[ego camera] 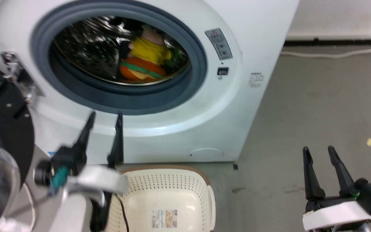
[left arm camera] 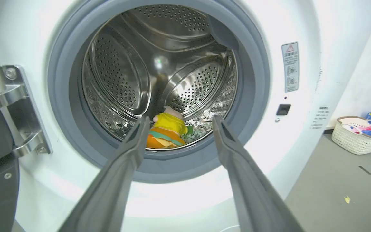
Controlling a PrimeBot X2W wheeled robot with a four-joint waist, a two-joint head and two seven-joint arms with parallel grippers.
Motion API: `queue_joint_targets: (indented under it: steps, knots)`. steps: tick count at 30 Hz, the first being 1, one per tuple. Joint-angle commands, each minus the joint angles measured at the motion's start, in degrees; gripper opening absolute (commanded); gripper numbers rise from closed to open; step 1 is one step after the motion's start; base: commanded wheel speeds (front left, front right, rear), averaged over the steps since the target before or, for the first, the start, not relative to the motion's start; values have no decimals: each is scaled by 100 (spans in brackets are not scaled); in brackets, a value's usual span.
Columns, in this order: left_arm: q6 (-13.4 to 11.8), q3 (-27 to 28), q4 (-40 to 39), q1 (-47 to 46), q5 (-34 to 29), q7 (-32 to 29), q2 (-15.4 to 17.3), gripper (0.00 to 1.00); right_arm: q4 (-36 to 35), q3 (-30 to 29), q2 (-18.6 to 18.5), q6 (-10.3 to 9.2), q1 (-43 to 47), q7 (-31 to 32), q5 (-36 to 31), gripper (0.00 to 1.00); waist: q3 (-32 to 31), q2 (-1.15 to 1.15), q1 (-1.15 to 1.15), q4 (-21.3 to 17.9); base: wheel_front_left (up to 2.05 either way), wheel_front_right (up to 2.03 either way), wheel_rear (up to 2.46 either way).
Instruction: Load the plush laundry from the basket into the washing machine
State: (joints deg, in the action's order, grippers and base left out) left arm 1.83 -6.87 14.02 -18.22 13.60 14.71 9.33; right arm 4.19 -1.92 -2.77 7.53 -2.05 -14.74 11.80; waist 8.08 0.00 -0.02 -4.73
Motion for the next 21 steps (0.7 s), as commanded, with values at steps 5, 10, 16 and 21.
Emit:
queue_joint_targets:
  steps: [5, 10, 16, 21]
  knots:
    - [-202, 95, -668, 983, -74, 28, -221, 100, -25, 1, -10, -4, 260, -26, -23, 100, -375, 0, 2, 234, 0, 0, 0]
    - [-456, -3, -983, 1612, -532, 29, -307, 100, -45, 67, -10, -4, 382, -26, -31, 100, -493, 0, 2, 294, 0, 0, 0]
    - [-477, -47, -1001, 1839, -795, 29, -306, 100, -10, 173, -10, -4, 465, -26, -13, 100, -582, 0, 2, 320, 0, 0, 0]
    - [-401, -57, -768, 1969, -829, 29, -302, 100, 19, 223, -10, -4, 507, -26, 29, 100, -647, 0, 2, 285, 0, 0, 0]
